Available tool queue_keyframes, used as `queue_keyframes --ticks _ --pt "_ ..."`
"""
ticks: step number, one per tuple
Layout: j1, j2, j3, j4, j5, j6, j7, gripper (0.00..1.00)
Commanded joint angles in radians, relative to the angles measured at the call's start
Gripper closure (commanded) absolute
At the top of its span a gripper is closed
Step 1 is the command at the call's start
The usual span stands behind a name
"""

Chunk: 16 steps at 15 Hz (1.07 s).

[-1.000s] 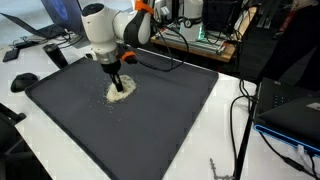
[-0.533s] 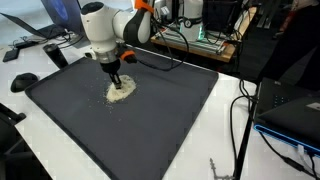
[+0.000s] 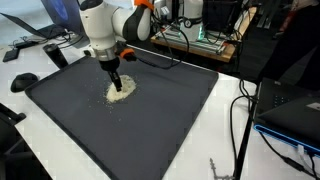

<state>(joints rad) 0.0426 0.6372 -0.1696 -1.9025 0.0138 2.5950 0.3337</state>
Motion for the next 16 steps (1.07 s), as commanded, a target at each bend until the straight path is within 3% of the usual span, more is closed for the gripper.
queue_keyframes --ticks 1,8,13,16 --pt "-0.003 -0.069 0.001 -0.057 -0.016 -0.004 -0.026 0.0" --pt "0.03 -0.134 -0.018 -0.076 -0.092 -0.017 -0.019 0.0" --pt "0.07 -0.167 -0.034 -0.041 -0.276 -0.109 -0.08 0.0" --pt "0.069 -0.173 -0.006 -0.004 -0.355 -0.177 -0.16 0.0"
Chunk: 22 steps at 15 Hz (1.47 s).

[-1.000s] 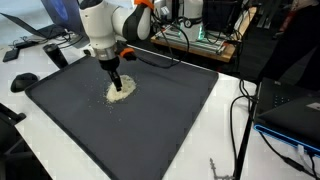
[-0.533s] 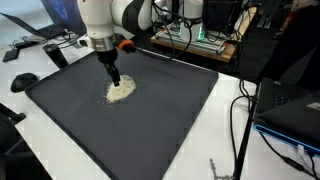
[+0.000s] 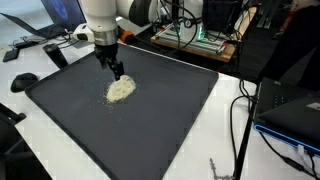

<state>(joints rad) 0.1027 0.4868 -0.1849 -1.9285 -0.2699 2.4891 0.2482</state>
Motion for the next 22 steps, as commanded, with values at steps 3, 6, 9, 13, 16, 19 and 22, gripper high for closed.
queue_keyframes --ticks 3,6,9,13,16,19,22 --pt "-0.019 -0.021 0.063 0.049 -0.072 -0.099 -0.226 0.0" --pt "-0.031 -0.007 0.094 0.077 -0.081 -0.113 -0.364 0.0" --pt "-0.033 0.004 0.116 0.088 -0.104 -0.116 -0.473 0.0" --pt "-0.012 0.021 0.127 0.091 -0.17 -0.117 -0.537 0.0" --pt "0.011 0.03 0.123 0.084 -0.245 -0.12 -0.531 0.0" --pt "0.021 0.031 0.124 0.062 -0.302 -0.095 -0.528 0.0" --pt "0.024 0.026 0.132 0.044 -0.324 -0.093 -0.504 0.0"
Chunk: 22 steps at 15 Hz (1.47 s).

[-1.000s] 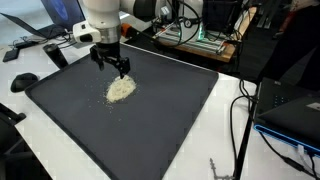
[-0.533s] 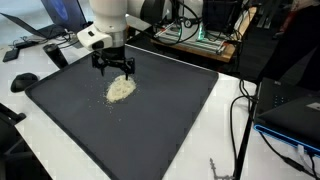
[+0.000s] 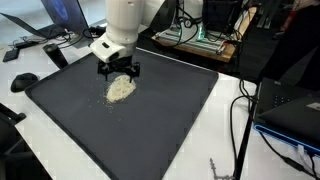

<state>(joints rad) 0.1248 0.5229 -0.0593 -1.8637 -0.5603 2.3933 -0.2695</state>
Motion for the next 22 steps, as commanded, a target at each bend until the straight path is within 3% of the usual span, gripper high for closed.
queue_keyframes --ticks 1,13,22 --pt "0.006 -0.015 0.004 -0.03 -0.031 0.0 0.048 0.0" --pt "0.042 -0.129 -0.02 -0.207 -0.034 0.057 0.432 0.0" --pt "0.007 -0.287 -0.029 -0.405 -0.027 0.215 0.51 0.0"
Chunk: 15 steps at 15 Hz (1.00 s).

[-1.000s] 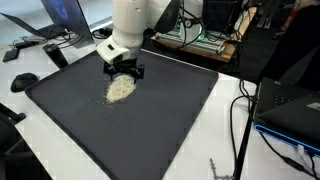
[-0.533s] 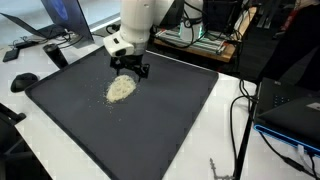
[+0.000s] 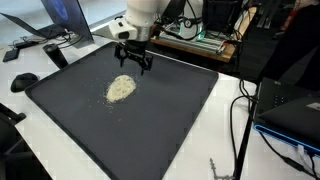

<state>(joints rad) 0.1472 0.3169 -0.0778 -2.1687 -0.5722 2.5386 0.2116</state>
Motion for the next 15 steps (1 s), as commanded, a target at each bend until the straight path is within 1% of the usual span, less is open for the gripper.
queue_keyframes --ticks 1,5,8,10,12,15 --pt "-0.033 -0.098 -0.004 -0.125 0.01 0.103 0.004 0.0" --pt "-0.078 -0.148 -0.011 -0.201 0.045 0.186 -0.018 0.0" --pt "-0.123 -0.177 0.004 -0.25 0.142 0.247 -0.087 0.0" --pt "-0.166 -0.186 0.034 -0.281 0.291 0.295 -0.201 0.0" --pt "-0.204 -0.189 0.07 -0.297 0.453 0.315 -0.317 0.0" --pt "-0.26 -0.191 0.125 -0.289 0.681 0.289 -0.479 0.0"
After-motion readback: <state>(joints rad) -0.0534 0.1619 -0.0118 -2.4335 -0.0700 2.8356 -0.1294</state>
